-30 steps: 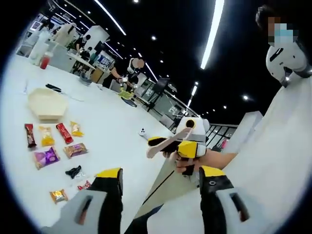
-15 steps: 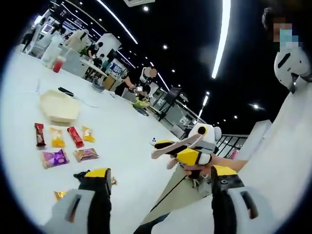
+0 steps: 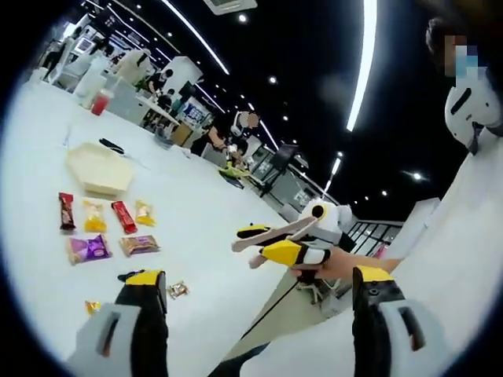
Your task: Place the target food into the container with the food tongs after gripping and lifting it, then release it inside without dropping or visibly crushing the food.
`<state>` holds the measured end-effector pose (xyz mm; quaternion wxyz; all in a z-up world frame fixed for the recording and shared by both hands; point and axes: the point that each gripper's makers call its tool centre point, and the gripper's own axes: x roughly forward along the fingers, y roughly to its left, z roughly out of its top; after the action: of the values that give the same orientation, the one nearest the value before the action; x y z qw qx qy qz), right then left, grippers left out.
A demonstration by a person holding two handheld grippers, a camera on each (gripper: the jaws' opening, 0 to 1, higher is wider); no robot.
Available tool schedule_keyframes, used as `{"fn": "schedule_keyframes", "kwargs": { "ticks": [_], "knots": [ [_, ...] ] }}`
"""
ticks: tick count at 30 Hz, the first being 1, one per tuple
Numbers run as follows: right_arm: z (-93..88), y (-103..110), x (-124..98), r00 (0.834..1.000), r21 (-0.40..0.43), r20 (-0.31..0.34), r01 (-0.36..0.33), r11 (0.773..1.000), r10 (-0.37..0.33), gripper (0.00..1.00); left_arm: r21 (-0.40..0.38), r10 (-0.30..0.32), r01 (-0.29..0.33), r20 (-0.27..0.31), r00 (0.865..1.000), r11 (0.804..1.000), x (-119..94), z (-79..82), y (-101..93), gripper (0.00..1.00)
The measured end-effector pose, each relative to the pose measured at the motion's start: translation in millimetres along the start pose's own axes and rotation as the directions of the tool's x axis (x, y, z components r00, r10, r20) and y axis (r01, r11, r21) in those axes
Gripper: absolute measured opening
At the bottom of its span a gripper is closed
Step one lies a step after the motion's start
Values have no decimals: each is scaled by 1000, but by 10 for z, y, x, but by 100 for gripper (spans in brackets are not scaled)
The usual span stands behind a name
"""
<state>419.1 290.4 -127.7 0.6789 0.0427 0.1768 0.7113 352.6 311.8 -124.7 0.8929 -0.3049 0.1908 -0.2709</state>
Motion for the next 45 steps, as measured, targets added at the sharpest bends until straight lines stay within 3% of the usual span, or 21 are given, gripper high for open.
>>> {"fn": "schedule_keyframes", "kwargs": {
  "ticks": [2,7,12,22,29,41,45],
  "knots": [
    [-42,-40,-9,1000,-18,-14,4,1000,-4,28,35,20,-19,-25,999,999,31,-66,11,99],
    [-117,-95,-16,999,-55,-42,5,998,-8,28,14,26,-25,-21,999,1000,42,-88,7,99],
    [-254,-167,-6,996,-91,-87,2,996,-10,28,46,130,-131,20,991,990,-31,15,163,96],
    [-453,-271,16,984,-147,-177,-14,989,-12,28,66,225,-231,86,971,971,-130,95,286,99],
    [-571,-341,45,975,-172,-220,-21,985,-18,27,65,263,-270,109,959,961,-136,64,303,99],
    [-699,-441,169,961,-189,-275,-39,981,-15,27,82,324,-331,87,942,940,-158,-40,370,98],
    [-715,-459,195,958,-195,-286,-45,980,-13,27,81,344,-352,96,934,932,-178,12,438,99]
  ]
}}
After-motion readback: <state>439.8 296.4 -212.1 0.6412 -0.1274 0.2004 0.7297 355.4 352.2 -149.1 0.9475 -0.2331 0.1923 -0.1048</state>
